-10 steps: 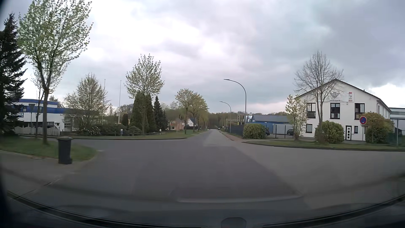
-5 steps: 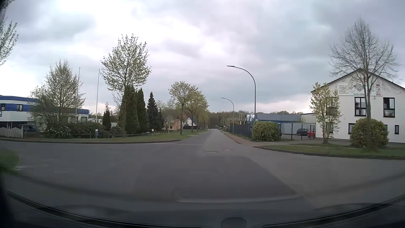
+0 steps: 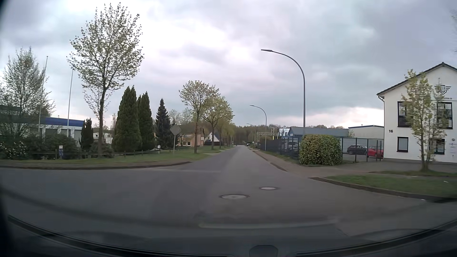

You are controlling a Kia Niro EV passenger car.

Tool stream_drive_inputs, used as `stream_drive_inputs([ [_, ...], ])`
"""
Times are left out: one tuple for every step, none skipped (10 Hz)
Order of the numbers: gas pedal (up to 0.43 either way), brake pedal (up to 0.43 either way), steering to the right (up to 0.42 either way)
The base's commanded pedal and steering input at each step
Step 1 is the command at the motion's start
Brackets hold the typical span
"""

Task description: Follow the waypoints while adhering to traffic rules and regulations

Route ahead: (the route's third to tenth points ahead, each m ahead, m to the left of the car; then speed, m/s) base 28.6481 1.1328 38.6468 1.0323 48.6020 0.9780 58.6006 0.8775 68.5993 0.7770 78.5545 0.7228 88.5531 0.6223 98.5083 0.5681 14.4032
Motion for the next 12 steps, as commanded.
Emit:
stream_drive_inputs([
  [0.138, 0.000, 0.005],
  [0.138, 0.006, 0.005],
  [0.138, 0.000, 0.005],
  [0.138, 0.000, 0.004],
  [0.138, 0.000, 0.004],
  [0.138, 0.000, 0.004],
  [0.138, 0.000, 0.004],
  [0.138, 0.006, 0.003],
  [0.138, 0.006, 0.001],
  [0.138, 0.000, 0.001],
  [0.138, 0.000, 0.001],
  [0.138, 0.000, 0.001],
])
